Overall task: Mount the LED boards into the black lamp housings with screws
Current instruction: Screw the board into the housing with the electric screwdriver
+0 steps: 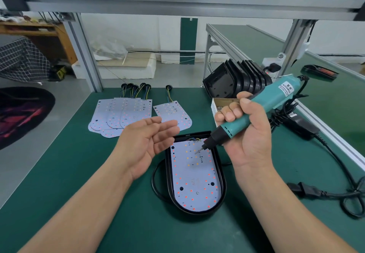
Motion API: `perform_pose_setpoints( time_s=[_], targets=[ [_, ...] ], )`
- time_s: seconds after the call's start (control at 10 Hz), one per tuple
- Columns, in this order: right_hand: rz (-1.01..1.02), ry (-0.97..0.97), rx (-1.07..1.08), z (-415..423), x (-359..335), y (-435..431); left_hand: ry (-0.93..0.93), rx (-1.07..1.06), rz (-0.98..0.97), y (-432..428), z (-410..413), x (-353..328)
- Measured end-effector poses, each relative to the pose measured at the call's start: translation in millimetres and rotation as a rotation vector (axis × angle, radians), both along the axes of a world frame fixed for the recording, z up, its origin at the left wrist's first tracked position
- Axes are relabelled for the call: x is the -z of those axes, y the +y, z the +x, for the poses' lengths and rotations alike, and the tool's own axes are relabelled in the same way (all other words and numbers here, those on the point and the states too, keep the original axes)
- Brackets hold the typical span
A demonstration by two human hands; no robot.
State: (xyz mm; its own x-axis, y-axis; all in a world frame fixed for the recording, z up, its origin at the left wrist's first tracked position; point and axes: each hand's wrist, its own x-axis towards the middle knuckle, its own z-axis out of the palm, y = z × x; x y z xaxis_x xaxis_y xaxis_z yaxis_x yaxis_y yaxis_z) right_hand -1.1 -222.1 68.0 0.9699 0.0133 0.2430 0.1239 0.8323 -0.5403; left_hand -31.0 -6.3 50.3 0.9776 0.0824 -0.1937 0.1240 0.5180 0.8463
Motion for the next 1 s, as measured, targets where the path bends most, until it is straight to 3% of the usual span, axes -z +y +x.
perform_pose_setpoints(
  time_s=[0.1, 0.3, 0.7, 1.0],
  targets=[
    [0.032, -0.002, 0.009, -2, -3, 0, -0.099, 0.086, 0.227, -5, -8, -4],
    [0.086, -0.013, 0.018, -3, -10, -4, -0.206, 0.157, 0.476, -24, -22, -2],
    [0.12, -0.04, 0.043, 0, -13, -11, -0.245, 0.361, 0.466, -28, -30, -5],
    [0.127, -0.032, 0.046, -1, -14, -10, -0.285, 0.259, 0.54, -28, -28, -2]
  ],
)
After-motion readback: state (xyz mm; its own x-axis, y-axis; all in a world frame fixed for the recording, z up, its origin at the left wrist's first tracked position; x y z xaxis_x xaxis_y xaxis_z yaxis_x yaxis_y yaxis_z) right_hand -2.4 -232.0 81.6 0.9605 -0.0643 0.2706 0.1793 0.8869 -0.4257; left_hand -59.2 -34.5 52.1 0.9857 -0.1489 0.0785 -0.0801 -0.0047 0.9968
